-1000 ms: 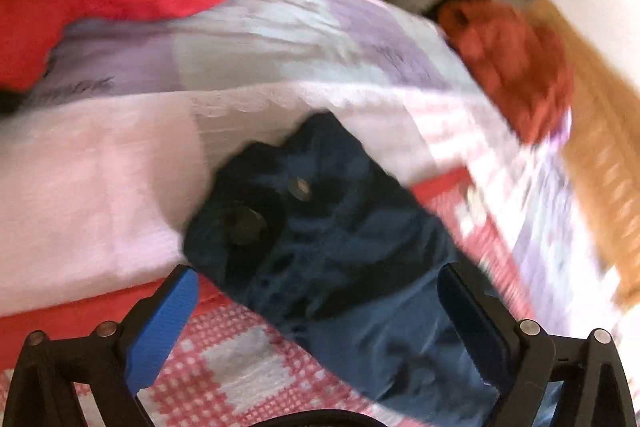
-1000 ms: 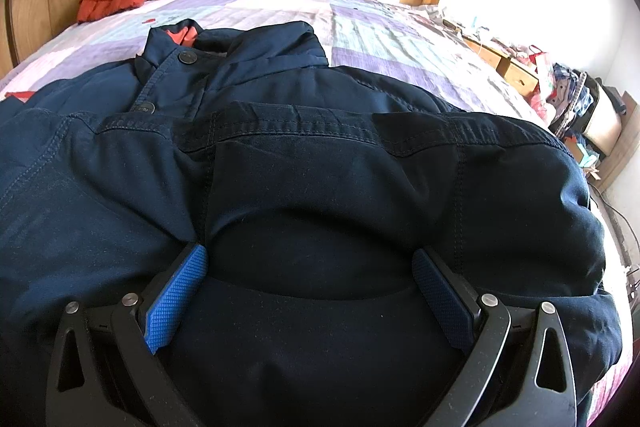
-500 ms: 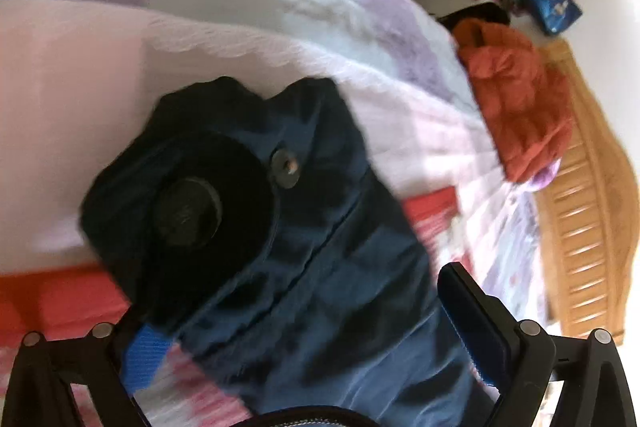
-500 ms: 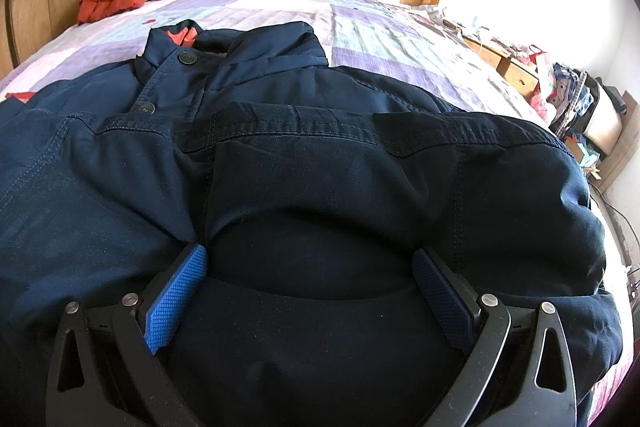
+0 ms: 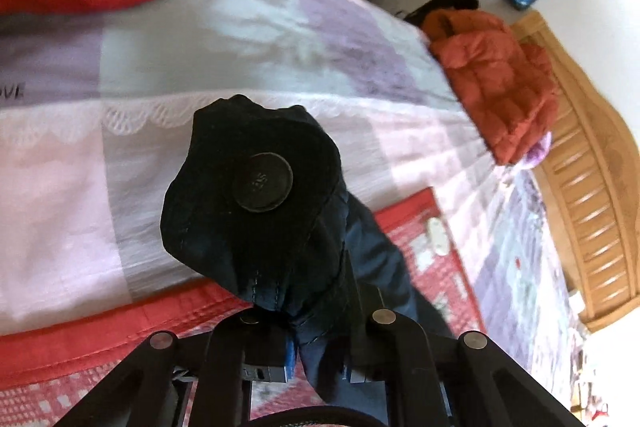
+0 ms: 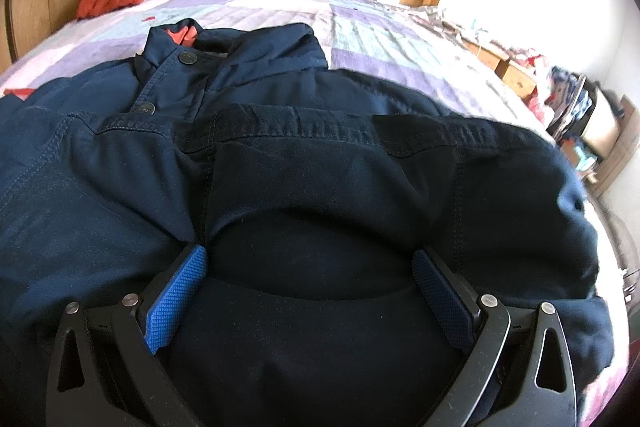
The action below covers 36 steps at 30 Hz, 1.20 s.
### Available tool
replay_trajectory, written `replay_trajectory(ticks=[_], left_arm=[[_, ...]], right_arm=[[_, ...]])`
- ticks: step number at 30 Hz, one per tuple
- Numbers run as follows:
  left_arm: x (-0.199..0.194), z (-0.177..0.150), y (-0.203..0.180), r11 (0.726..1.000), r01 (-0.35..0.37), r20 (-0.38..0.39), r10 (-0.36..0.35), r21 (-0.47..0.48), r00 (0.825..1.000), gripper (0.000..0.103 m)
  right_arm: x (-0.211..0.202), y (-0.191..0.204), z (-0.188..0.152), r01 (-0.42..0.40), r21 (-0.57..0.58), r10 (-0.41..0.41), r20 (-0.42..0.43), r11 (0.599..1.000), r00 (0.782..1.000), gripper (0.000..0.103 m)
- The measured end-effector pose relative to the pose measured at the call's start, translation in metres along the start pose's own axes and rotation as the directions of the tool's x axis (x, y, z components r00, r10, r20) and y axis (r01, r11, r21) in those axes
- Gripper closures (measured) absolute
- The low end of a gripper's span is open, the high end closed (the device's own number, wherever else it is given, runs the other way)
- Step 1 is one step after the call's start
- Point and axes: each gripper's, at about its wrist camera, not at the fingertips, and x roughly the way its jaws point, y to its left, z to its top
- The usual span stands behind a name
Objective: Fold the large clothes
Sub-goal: 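Grasp the other sleeve cuff with the left tool and lift it, then lay the held sleeve across the jacket body and open the left tool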
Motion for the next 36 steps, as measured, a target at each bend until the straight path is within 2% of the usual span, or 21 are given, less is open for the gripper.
replay_trajectory(ticks=[1,2,4,6,7,8,10,12,13,14,15,16,17,18,20,23,26,28,31,34,36], left_arm=[[-0.005,0.001,-0.002,1.000,0.010,-0.001,-0.010,0.010,1.000,0.092],[-0.010,0.003,-0.006,0.999,0.016,-0.003,-0.016,0.031,1.000,0.092],[-0.022,0.006,-0.018,0.995,0.026,-0.009,-0.025,0.099,1.000,0.092],[-0.034,0.008,-0.030,0.987,0.037,-0.010,-0.036,0.159,0.999,0.092],[-0.039,0.008,-0.034,0.983,0.045,-0.009,-0.044,0.177,0.999,0.092],[-0.047,0.010,-0.041,0.978,0.061,-0.008,-0.060,0.198,0.998,0.092],[-0.061,0.011,-0.055,0.968,0.080,0.000,-0.082,0.239,0.997,0.092],[-0.078,0.010,-0.070,0.954,0.109,0.005,-0.115,0.281,0.993,0.092],[-0.085,0.009,-0.077,0.945,0.121,0.005,-0.129,0.304,0.992,0.092],[-0.093,0.009,-0.083,0.935,0.135,0.003,-0.144,0.327,0.990,0.092],[-0.102,0.007,-0.094,0.919,0.166,-0.015,-0.172,0.357,0.985,0.092],[-0.107,0.004,-0.103,0.909,0.180,-0.025,-0.184,0.377,0.983,0.094],[-0.114,0.001,-0.113,0.893,0.198,-0.032,-0.203,0.405,0.979,0.094],[-0.121,-0.001,-0.124,0.875,0.218,-0.039,-0.223,0.433,0.974,0.094],[-0.129,-0.004,-0.144,0.844,0.244,-0.052,-0.250,0.478,0.967,0.094],[-0.142,-0.014,-0.182,0.790,0.287,-0.082,-0.290,0.541,0.953,0.094],[-0.154,-0.036,-0.225,0.718,0.345,-0.137,-0.333,0.605,0.933,0.094],[-0.161,-0.055,-0.257,0.662,0.394,-0.188,-0.362,0.637,0.913,0.094],[-0.168,-0.088,-0.307,0.575,0.463,-0.265,-0.396,0.675,0.879,0.094],[-0.168,-0.132,-0.357,0.484,0.544,-0.365,-0.418,0.686,0.832,0.094],[-0.163,-0.173,-0.396,0.419,0.593,-0.437,-0.415,0.688,0.798,0.094]], right_arm=[[-0.007,0.006,0.004,0.054,-0.013,-0.054,-0.002,0.998,0.999,0.001],[-0.027,0.017,0.011,0.114,-0.011,-0.114,0.030,0.993,0.993,0.009],[-0.078,0.045,0.020,0.039,0.004,-0.040,0.172,0.999,0.984,0.011],[-0.112,0.092,0.030,-0.059,-0.068,0.076,0.279,0.996,0.957,0.009],[-0.116,0.120,0.037,-0.109,-0.123,0.139,0.276,0.986,0.951,0.006],[-0.113,0.164,0.050,-0.173,-0.202,0.218,0.226,0.964,0.950,0.006],[-0.101,0.227,0.069,-0.206,-0.278,0.261,0.174,0.938,0.950,0.006],[-0.080,0.271,0.090,-0.218,-0.264,0.257,0.121,0.940,0.959,0.006],[-0.065,0.290,0.098,-0.190,-0.260,0.216,0.075,0.947,0.974,0.006],[-0.047,0.306,0.101,-0.168,-0.271,0.174,-0.002,0.948,0.985,0.006],[-0.018,0.325,0.096,-0.192,-0.285,0.154,-0.150,0.939,0.977,0.006],[-0.004,0.329,0.091,-0.205,-0.257,0.152,-0.210,0.944,0.966,0.006],[-0.003,0.320,0.090,-0.240,-0.184,0.206,-0.185,0.953,0.961,0.005],[0.000,0.315,0.089,-0.269,-0.161,0.237,-0.193,0.950,0.952,0.005],[-0.004,0.315,0.088,-0.283,-0.200,0.248,-0.179,0.938,0.952,0.005],[-0.009,0.309,0.088,-0.313,-0.193,0.272,-0.212,0.930,0.939,0.005],[-0.022,0.298,0.077,-0.332,-0.217,0.290,-0.202,0.918,0.935,0.005],[-0.040,0.287,0.068,-0.336,-0.224,0.303,-0.172,0.915,0.937,0.007],[-0.089,0.255,0.053,-0.368,-0.222,0.366,-0.053,0.903,0.929,0.007],[-0.135,0.209,0.033,-0.374,-0.223,0.394,0.050,0.900,0.918,0.007],[-0.160,0.170,0.018,-0.401,-0.214,0.427,0.095,0.891,0.899,0.007]])
